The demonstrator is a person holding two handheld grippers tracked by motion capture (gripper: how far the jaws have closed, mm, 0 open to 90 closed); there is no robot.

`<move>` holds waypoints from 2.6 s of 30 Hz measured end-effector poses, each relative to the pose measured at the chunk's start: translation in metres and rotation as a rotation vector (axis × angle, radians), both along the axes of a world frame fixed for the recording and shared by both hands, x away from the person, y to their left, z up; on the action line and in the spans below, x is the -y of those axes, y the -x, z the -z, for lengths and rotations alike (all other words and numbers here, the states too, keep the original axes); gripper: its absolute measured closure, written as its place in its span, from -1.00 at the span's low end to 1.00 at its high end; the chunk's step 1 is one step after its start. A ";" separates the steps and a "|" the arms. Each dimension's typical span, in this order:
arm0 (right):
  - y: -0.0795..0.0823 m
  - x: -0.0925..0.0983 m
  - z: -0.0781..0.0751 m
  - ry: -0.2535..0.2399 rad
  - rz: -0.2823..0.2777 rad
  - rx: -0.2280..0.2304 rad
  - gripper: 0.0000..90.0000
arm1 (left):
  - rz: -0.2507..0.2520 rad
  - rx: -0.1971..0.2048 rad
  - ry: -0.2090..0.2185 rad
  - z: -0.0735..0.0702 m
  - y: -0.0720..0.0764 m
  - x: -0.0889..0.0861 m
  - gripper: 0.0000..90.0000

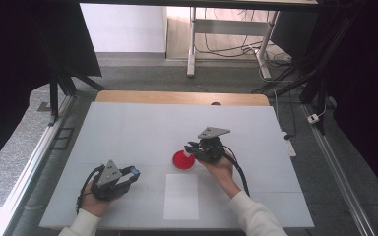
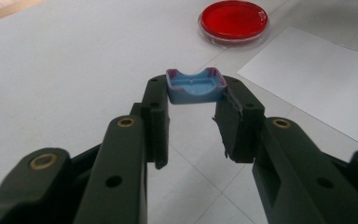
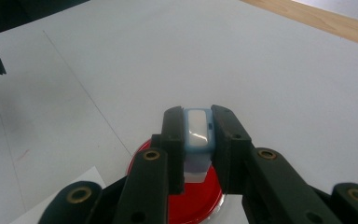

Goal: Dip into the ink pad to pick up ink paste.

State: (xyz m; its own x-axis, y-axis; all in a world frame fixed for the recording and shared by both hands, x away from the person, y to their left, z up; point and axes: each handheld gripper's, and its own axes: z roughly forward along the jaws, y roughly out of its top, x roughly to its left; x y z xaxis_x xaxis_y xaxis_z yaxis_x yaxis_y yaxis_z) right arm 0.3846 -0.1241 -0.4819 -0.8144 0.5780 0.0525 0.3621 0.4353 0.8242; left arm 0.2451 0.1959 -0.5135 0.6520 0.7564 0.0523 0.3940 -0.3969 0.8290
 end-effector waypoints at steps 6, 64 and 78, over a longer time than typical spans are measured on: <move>-0.001 -0.002 0.004 0.022 -0.002 -0.005 0.66 | 0.004 -0.002 -0.004 0.001 0.000 0.001 0.45; 0.001 -0.011 0.019 0.100 -0.012 0.000 0.67 | 0.006 -0.007 -0.010 0.001 0.000 0.001 0.44; 0.003 -0.010 0.015 0.082 0.001 0.012 0.67 | 0.008 -0.006 -0.010 0.001 0.000 0.000 0.44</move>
